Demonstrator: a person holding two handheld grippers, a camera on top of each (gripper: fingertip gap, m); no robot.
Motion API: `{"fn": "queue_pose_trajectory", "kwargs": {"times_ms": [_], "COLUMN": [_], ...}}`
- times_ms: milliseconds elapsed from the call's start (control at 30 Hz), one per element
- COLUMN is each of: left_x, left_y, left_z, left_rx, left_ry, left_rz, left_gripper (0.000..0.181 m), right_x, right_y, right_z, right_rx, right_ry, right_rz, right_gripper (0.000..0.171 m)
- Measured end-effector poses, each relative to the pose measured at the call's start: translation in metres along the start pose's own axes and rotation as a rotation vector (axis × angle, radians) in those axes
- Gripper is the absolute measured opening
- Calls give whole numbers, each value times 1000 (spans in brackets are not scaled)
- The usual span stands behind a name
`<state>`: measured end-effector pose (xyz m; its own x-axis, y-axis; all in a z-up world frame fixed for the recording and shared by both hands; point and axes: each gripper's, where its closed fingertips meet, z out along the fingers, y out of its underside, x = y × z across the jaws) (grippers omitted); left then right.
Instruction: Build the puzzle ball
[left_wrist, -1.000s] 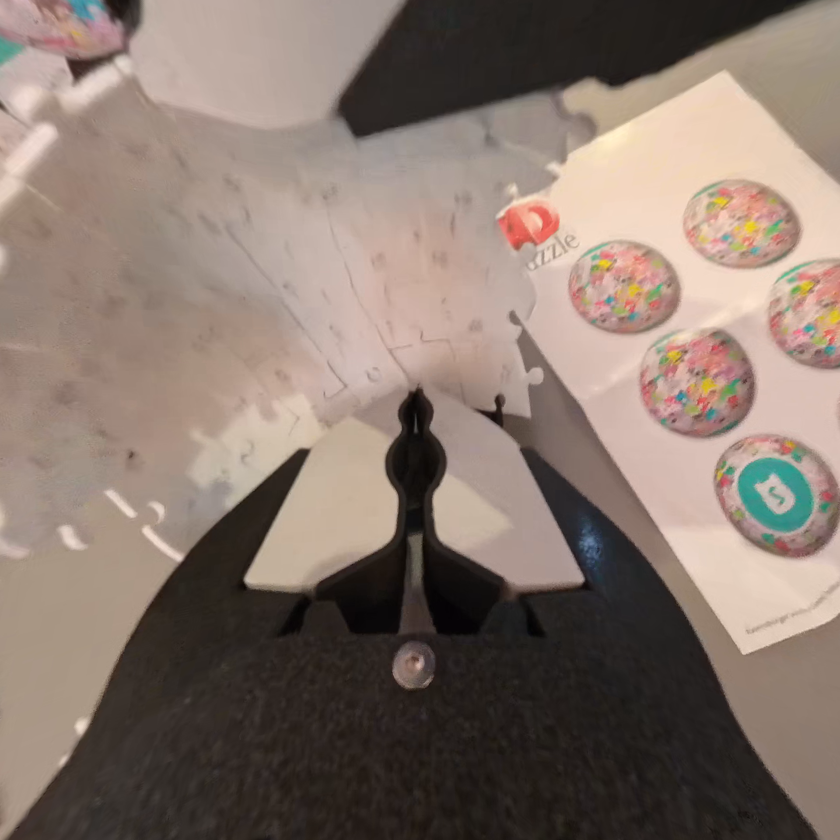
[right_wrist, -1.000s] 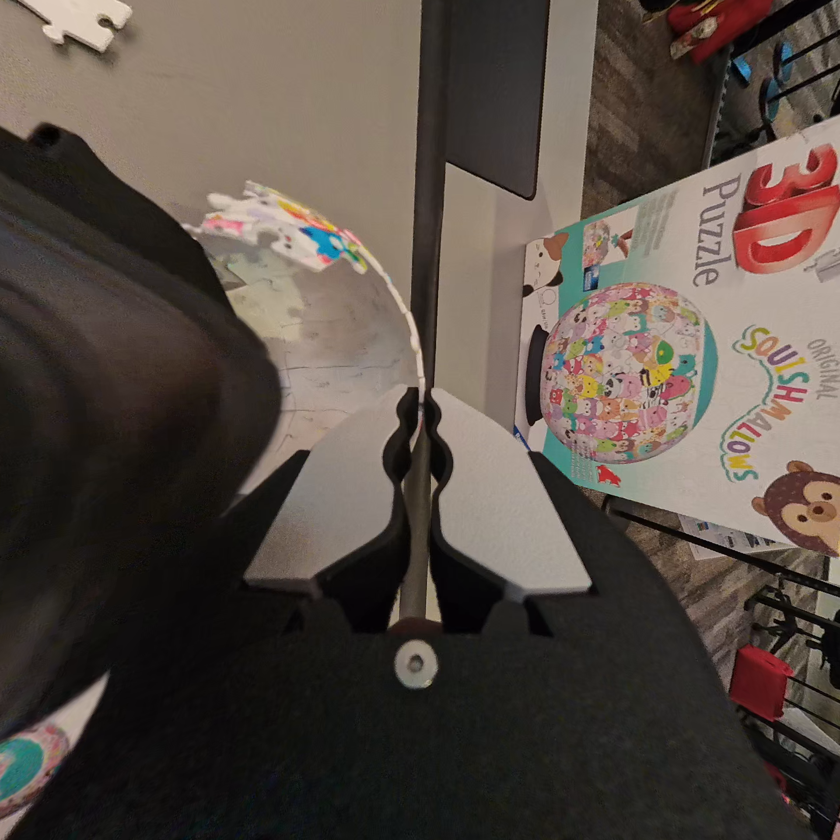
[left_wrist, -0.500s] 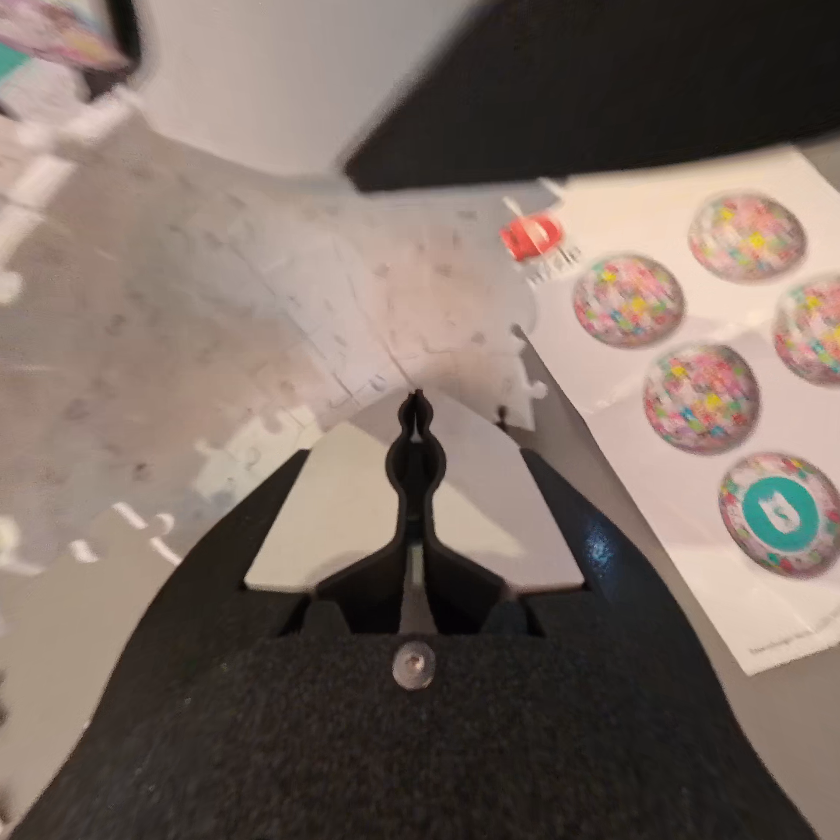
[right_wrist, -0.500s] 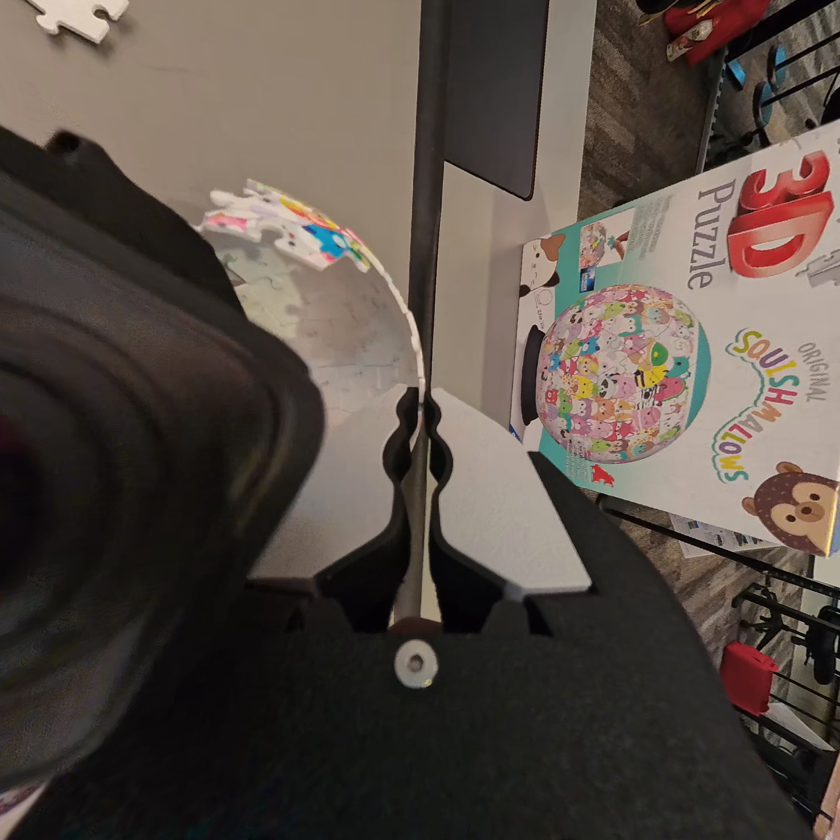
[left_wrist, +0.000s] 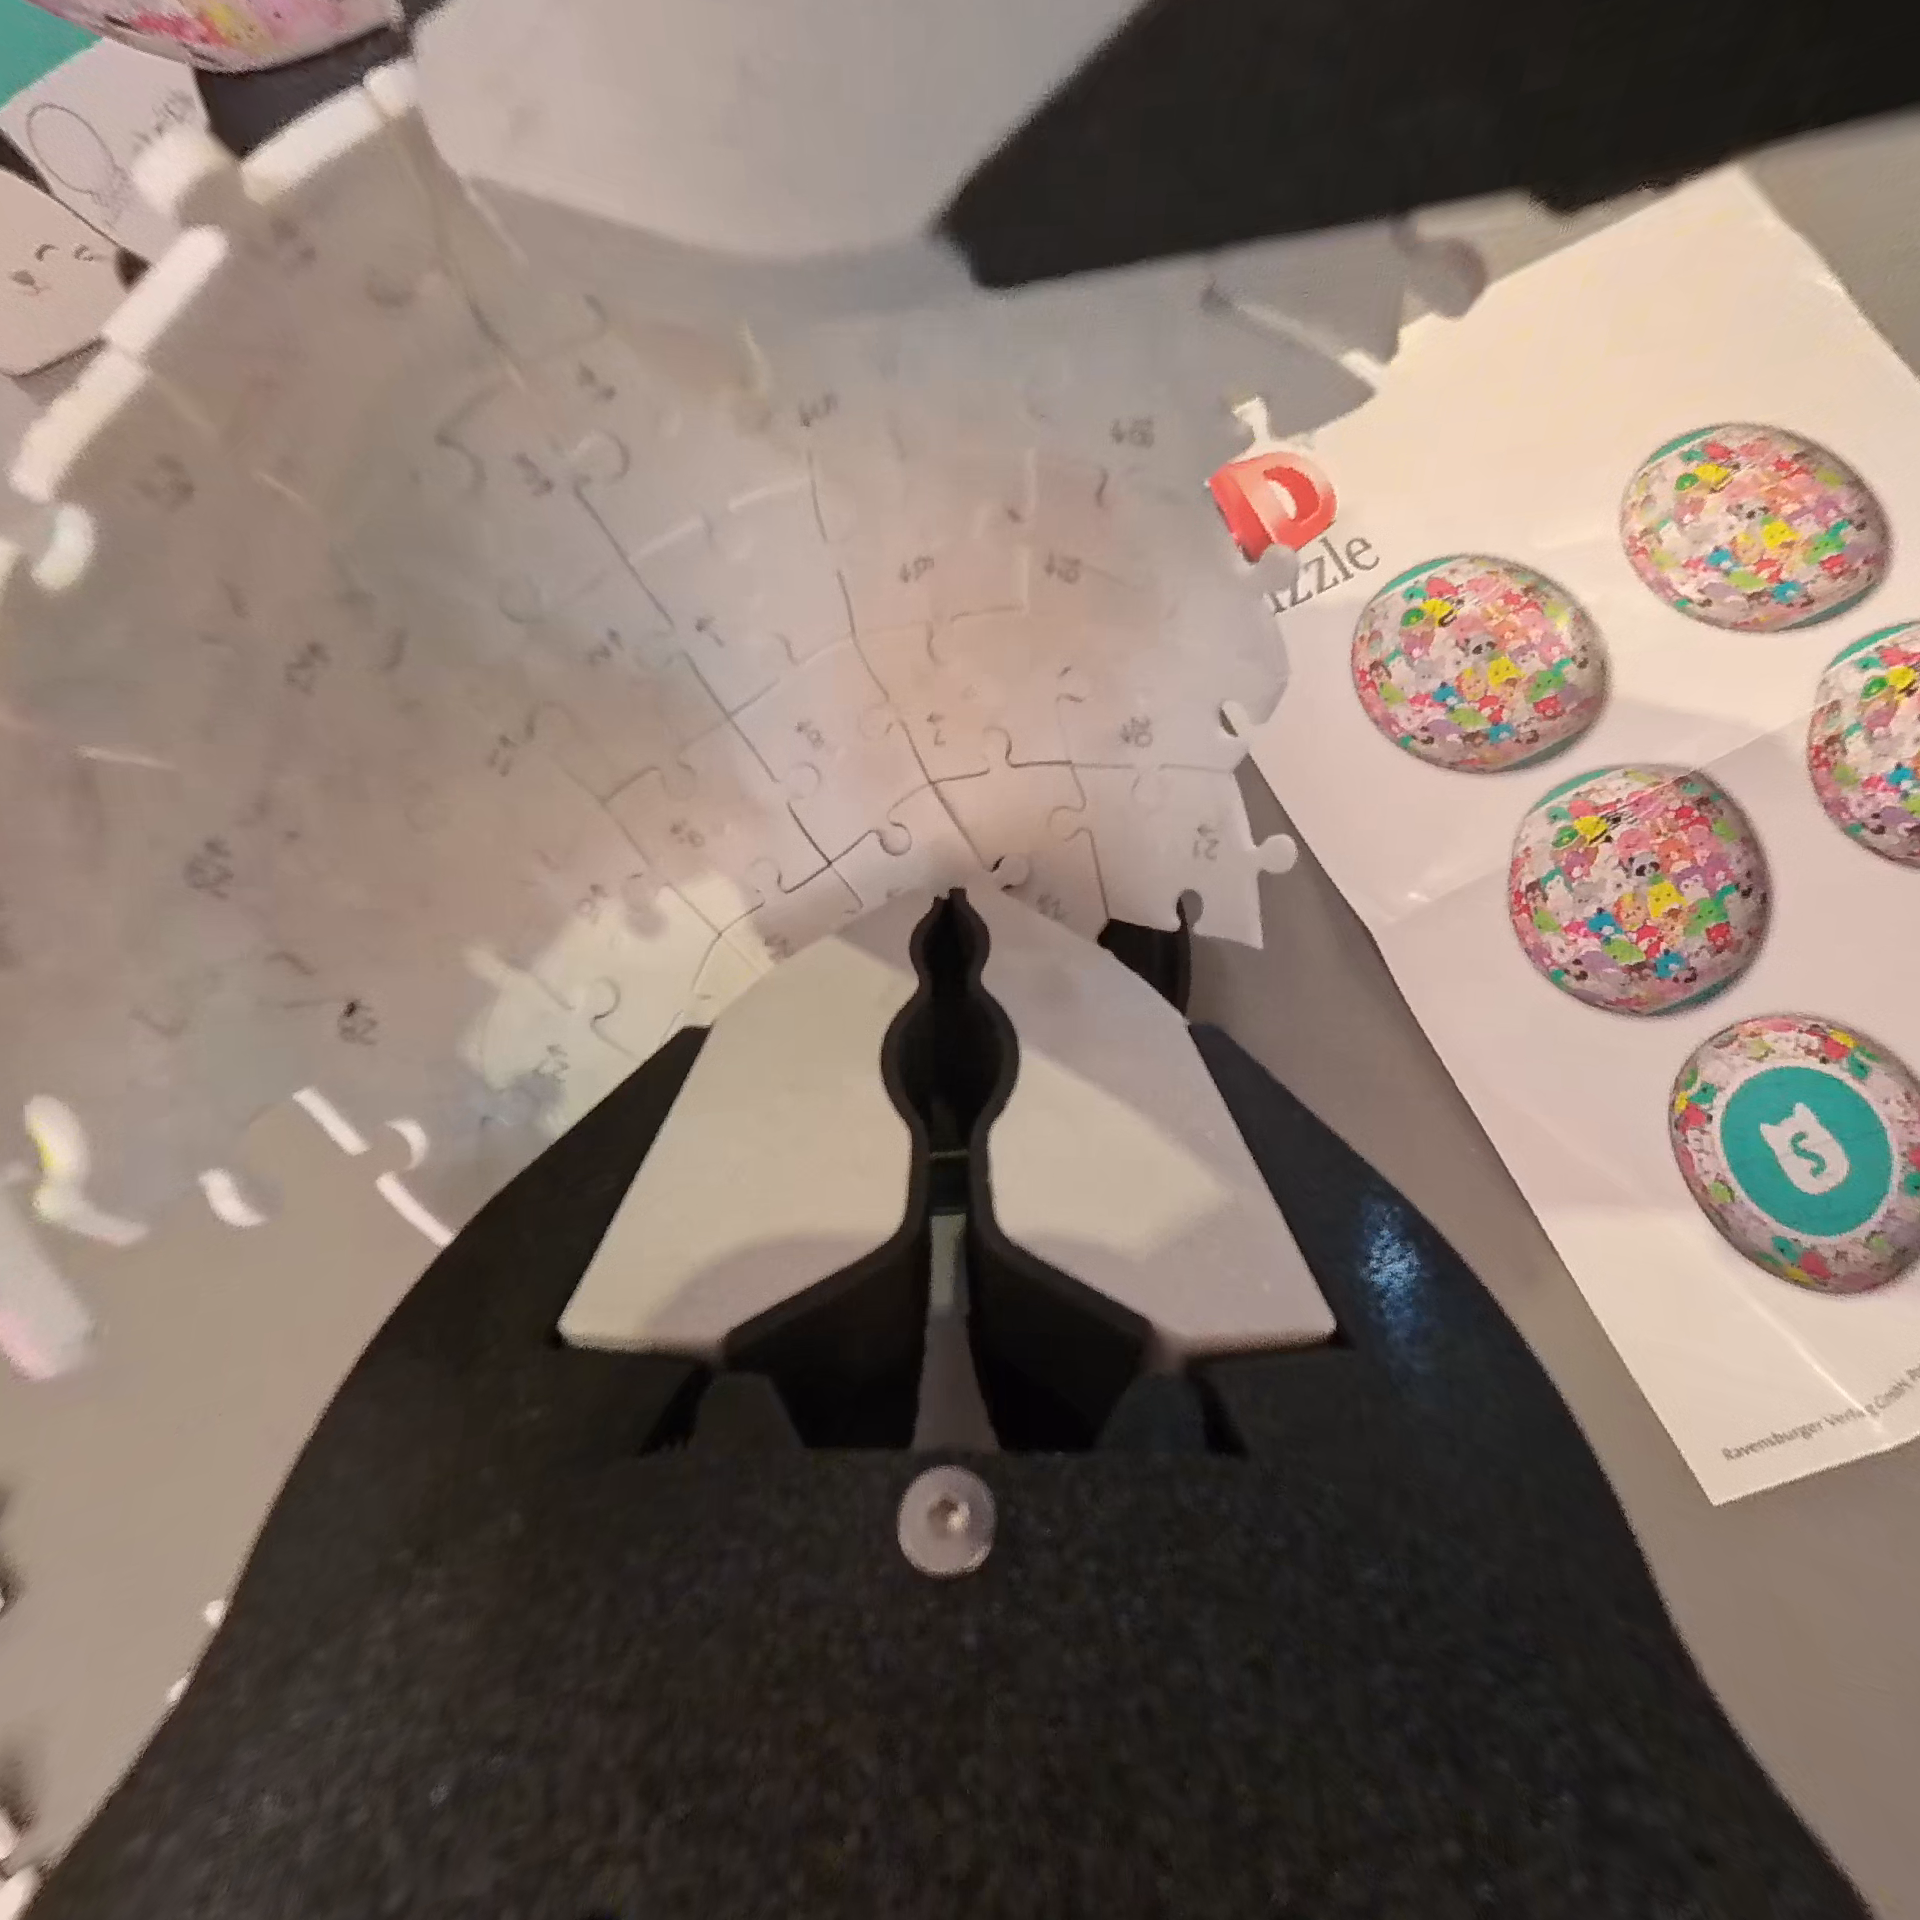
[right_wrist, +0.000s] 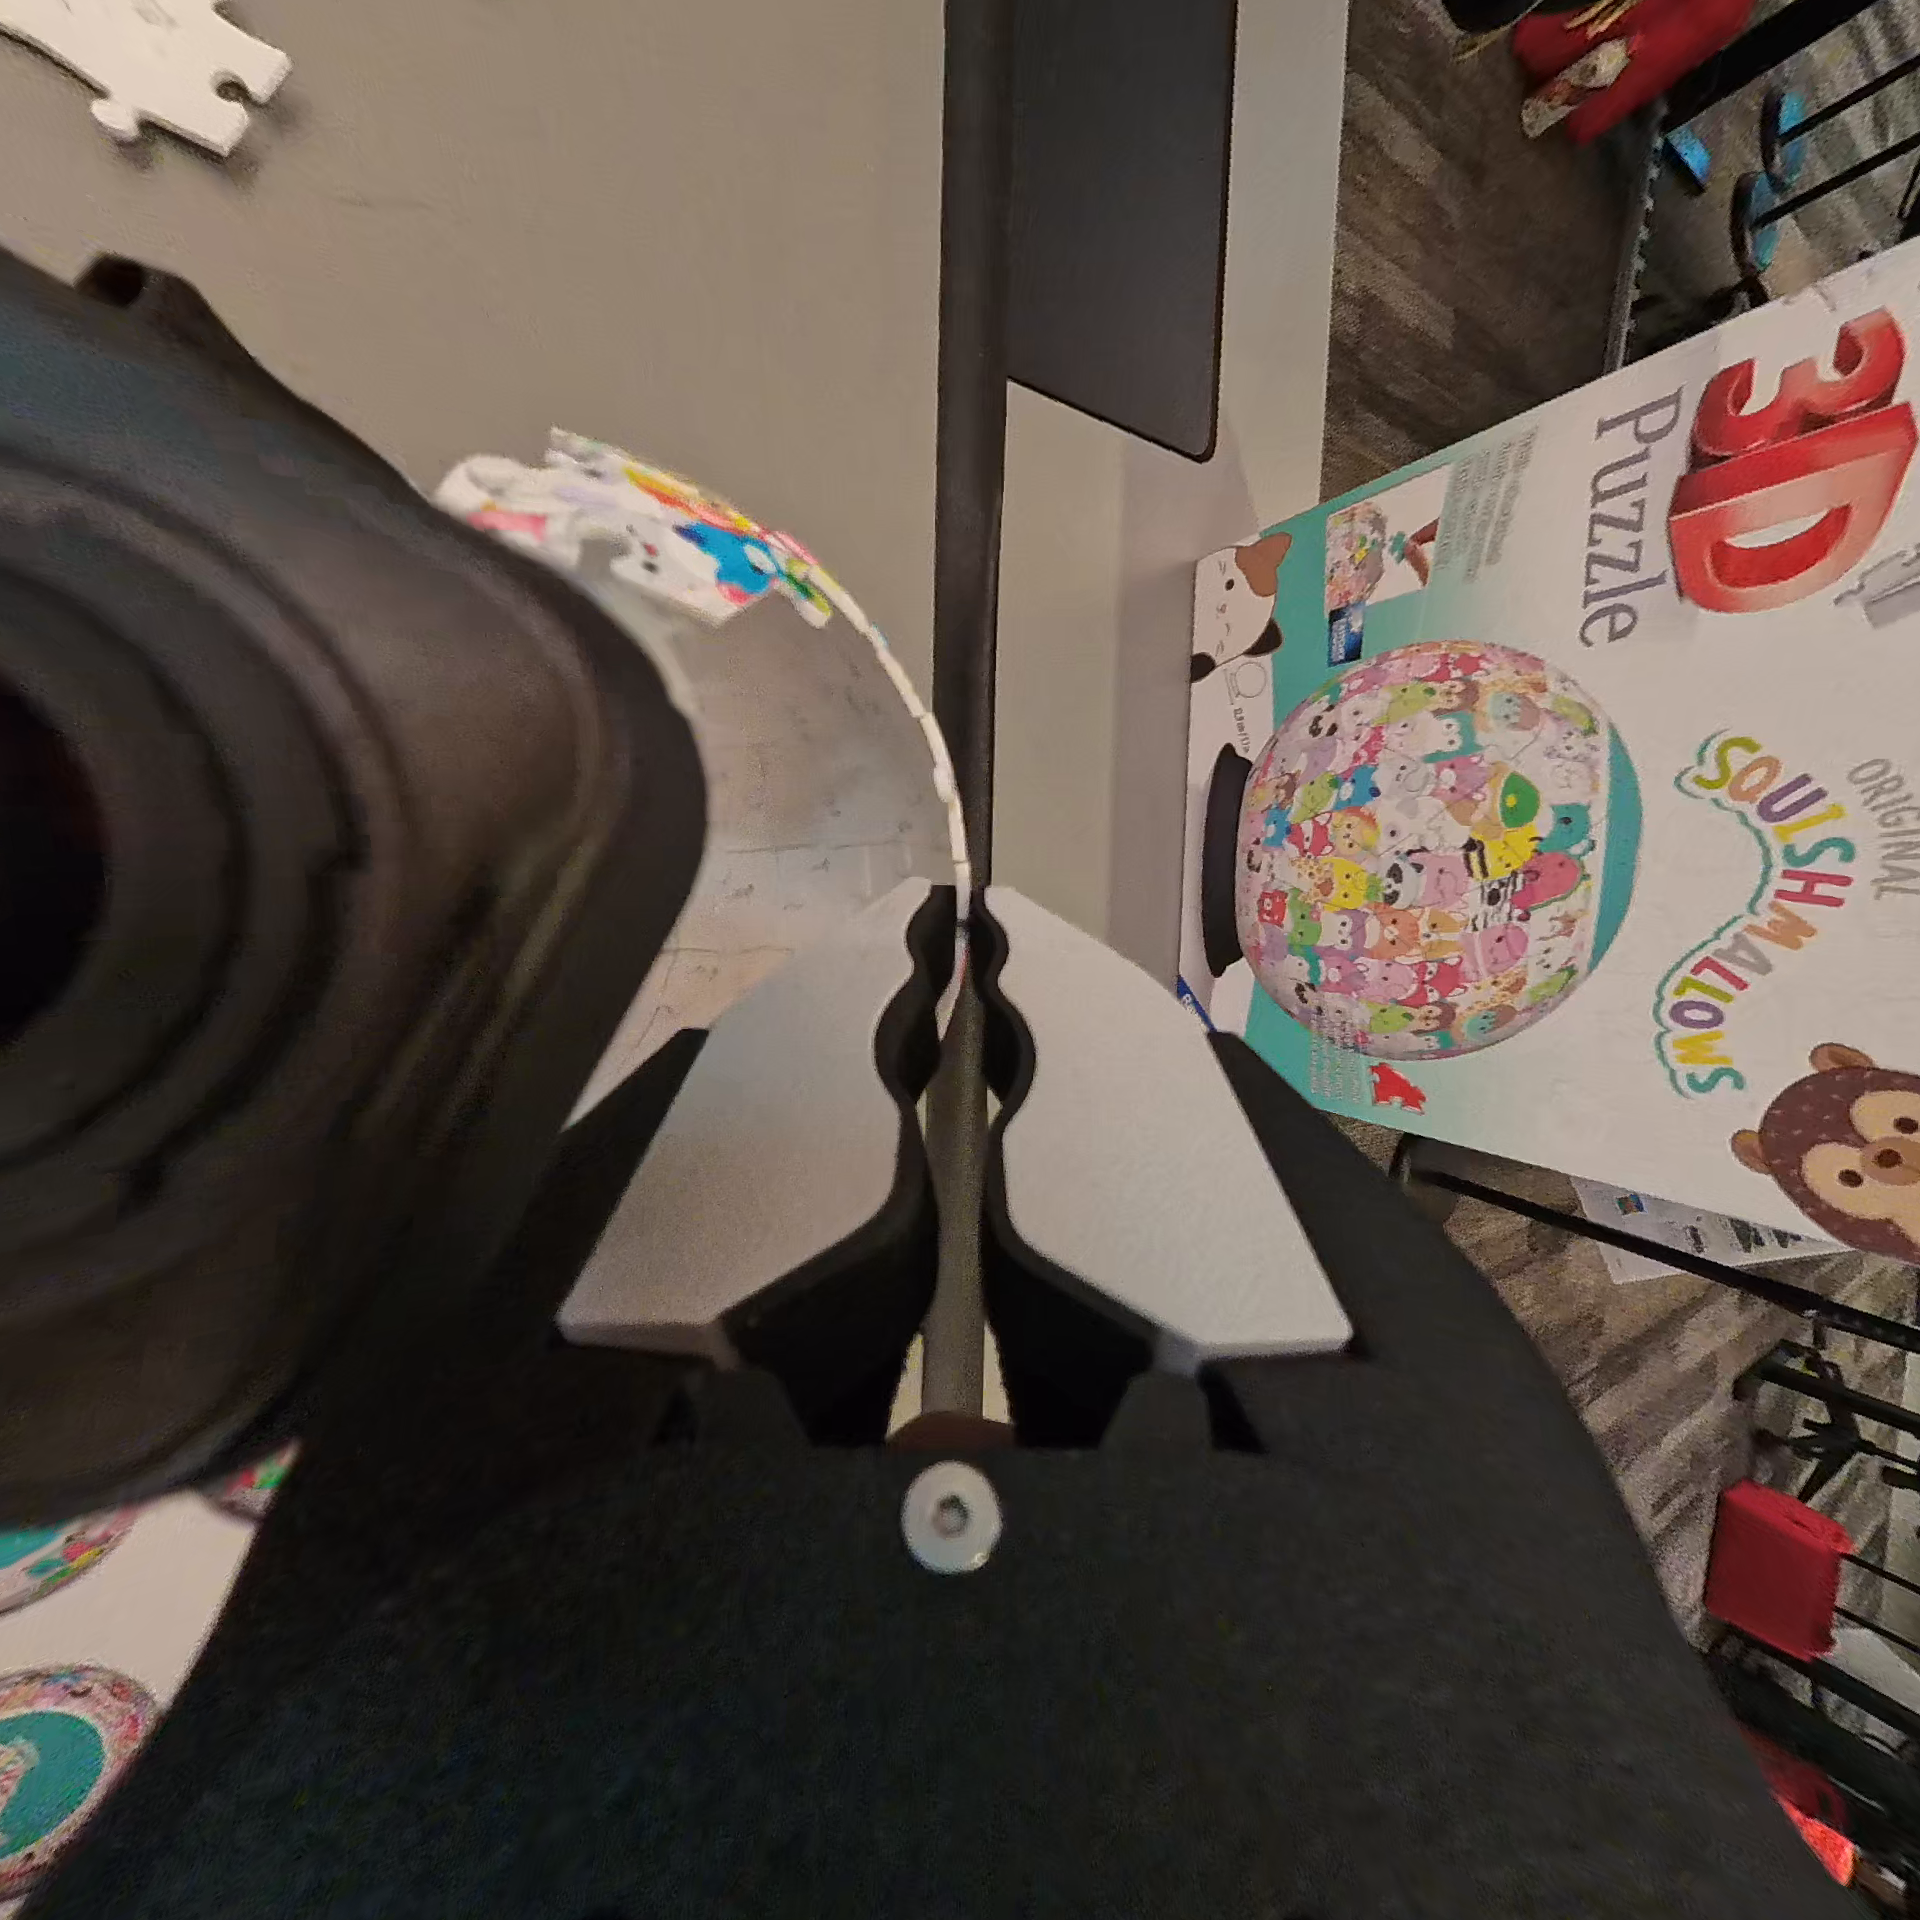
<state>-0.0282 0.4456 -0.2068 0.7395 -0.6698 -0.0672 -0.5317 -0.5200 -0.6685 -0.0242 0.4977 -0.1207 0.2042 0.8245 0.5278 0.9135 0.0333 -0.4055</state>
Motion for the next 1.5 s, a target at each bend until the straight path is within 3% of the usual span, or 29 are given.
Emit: {"fn": "queue_pose_trajectory", "kwargs": {"times_ms": [167,333,400,467,500,567,767,1100,1367,1500], "left_x": [4,3,-11,-32,-44,-64,-55,-56,-48,-47], "left_y": [-2,-22,-13,3,11,22,16,8,3,3], "left_z": [-9,-97,-130,-141,-137,-121,-78,-50,-42,-36], "left_rx": [29,300,349,326,292,234,200,151,170,163], "left_ry": [26,48,52,57,65,86,282,176,199,170], "left_rz": [-9,-63,-123,-179,-201,-230,-297,-369,-468,-464], "left_gripper": [0,0,0,0,0,26,36,33,32,21], "right_x": [1,1,1,0,1,1,0,1,1,1], "right_y": [0,2,1,-1,-2,-4,-4,-1,-1,0], "right_z": [1,3,3,3,3,5,5,2,-3,-6], "right_rx": [-22,-53,-61,-64,-66,-73,-94,-128,-149,-154], "right_ry": [11,8,8,3,5,8,12,24,84,101], "right_rz": [-20,-32,-41,-45,-50,-56,-34,-15,18,45], "right_gripper": [3,3,3,3,3,3,3,3,3,3]}}
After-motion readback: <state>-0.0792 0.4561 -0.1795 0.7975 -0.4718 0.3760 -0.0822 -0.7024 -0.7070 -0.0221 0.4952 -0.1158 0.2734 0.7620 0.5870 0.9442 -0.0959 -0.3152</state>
